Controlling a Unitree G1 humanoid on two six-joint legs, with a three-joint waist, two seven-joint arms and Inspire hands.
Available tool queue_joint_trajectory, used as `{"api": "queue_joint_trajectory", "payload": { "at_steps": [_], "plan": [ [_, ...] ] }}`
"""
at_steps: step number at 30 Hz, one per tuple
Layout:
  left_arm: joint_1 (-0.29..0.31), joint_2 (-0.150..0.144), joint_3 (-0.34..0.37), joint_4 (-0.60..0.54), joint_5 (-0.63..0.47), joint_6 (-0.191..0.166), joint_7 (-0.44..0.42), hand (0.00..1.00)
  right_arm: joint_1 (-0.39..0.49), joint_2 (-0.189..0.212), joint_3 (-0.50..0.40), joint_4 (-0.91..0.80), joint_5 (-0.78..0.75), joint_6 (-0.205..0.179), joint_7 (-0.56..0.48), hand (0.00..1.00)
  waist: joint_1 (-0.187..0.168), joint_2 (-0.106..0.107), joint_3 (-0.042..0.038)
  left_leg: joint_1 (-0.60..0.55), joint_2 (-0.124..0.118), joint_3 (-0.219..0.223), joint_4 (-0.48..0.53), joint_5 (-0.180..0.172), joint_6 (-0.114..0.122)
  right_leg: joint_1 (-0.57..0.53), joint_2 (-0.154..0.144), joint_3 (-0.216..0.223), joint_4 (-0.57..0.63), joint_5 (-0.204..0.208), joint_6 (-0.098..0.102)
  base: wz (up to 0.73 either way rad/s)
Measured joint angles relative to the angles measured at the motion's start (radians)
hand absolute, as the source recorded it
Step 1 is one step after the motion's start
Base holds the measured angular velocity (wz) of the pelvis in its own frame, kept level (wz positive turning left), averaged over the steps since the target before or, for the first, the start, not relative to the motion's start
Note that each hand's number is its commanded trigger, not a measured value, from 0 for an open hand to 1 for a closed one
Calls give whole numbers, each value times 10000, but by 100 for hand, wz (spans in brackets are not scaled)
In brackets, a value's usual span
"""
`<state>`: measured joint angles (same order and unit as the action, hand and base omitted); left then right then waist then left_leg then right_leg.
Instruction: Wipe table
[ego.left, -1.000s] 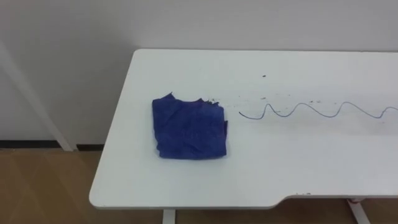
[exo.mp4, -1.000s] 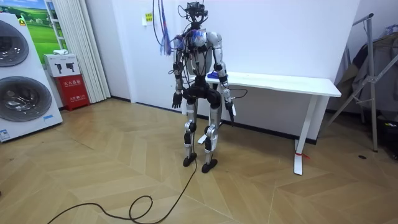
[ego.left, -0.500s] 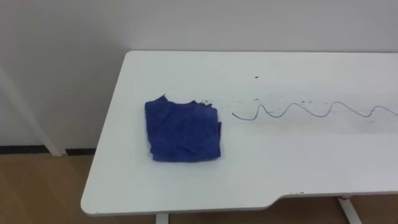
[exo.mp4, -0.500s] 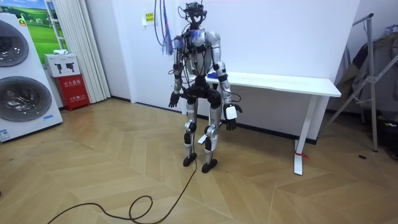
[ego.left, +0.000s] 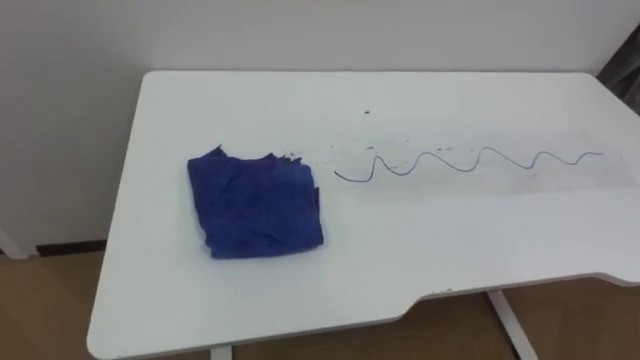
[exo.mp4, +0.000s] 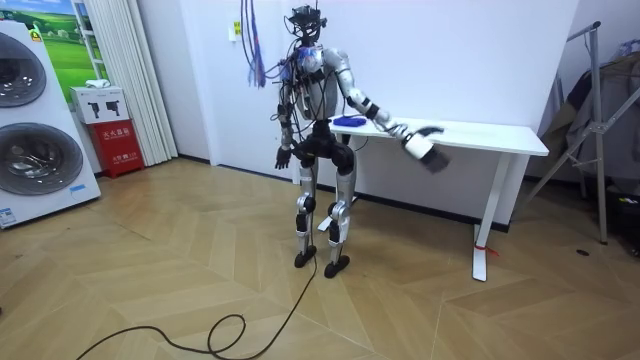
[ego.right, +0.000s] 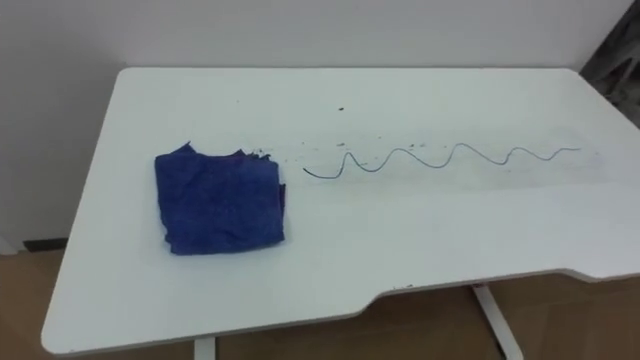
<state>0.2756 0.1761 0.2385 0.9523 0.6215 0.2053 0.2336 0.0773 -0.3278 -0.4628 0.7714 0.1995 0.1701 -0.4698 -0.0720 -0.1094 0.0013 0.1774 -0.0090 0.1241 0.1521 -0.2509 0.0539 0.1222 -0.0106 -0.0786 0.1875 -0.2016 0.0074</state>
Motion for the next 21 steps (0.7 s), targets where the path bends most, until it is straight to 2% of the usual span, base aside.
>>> {"api": "queue_joint_trajectory", "payload": {
  "at_steps": [2, 5, 8, 9, 11, 12, 14, 18, 19, 21],
  "plan": [
    [57, 25, -314, -141, 10, -57, -22, 0, -82, 14, 594, -1600, -840, -66, -176, 0, 39, 32, 0, -47, 10, 38, 19, 0, 0, -72, 10, 20, -24, 8, -4, -5],
    [44, 4, -670, -159, 17, -140, -25, 0, -144, 35, 1438, -3669, -2583, -364, -296, 0, 336, 140, 17, -98, 10, 53, 126, 2, -3, -111, 11, 108, -35, 14, -10, -9],
    [-1, -25, -897, -341, 80, -184, -50, 0, -411, 62, 2036, -5013, -4169, -549, -284, 0, 598, 298, 102, -125, 13, 47, 120, 3, -4, -103, 2, 80, -52, 14, -10, 2],
    [-22, -20, -950, -344, 81, -187, -60, 0, -691, 72, 2371, -5248, -4517, -652, -288, 0, 777, 324, 98, -140, 14, 52, 119, 3, -5, -97, 5, 106, -49, 14, -10, -4],
    [-90, 11, -1135, -354, 70, -183, -60, 0, -958, 72, 2971, -5566, -5067, -696, -236, 0, 873, 371, 102, -162, 14, 49, 118, 4, -7, -103, 7, 105, -53, 14, -10, -2],
    [-97, 49, -1458, -353, 73, -180, -48, 0, -1006, 72, 3490, -5893, -5413, -694, -136, 0, 1063, 433, 66, -163, 19, 42, 108, 5, -8, -97, 8, 63, -41, 14, -10, 6],
    [-86, -10, -1706, -352, 76, -208, -46, 0, -1217, 72, 4275, -6290, -5928, -691, 160, 0, 1158, 467, 32, -184, 19, -66, 108, 8, -12, -81, -11, -143, -30, 13, -9, 15],
    [-235, -10, -1781, -513, 82, -314, -99, 0, -1961, 73, 5370, -6551, -7622, -698, 884, 0, 1642, 249, -23, -242, 42, -330, 114, 12, -17, -51, -23, -353, -47, 13, -10, 20],
    [-280, -12, -1851, -508, 85, -348, -104, 0, -2215, 75, 5655, -6589, -8038, -706, 1043, 0, 1880, 241, -21, -242, 40, -422, 117, 12, -17, -17, -21, -415, -63, 13, -10, 15],
    [-297, -1, -1864, -490, 84, -395, -107, 0, -2416, 83, 6051, -6702, -8405, -743, 1228, 0, 2060, 163, 3, -236, 21, -521, 117, 12, -17, 69, -29, -603, -176, 13, -10, 19]
  ]
}}
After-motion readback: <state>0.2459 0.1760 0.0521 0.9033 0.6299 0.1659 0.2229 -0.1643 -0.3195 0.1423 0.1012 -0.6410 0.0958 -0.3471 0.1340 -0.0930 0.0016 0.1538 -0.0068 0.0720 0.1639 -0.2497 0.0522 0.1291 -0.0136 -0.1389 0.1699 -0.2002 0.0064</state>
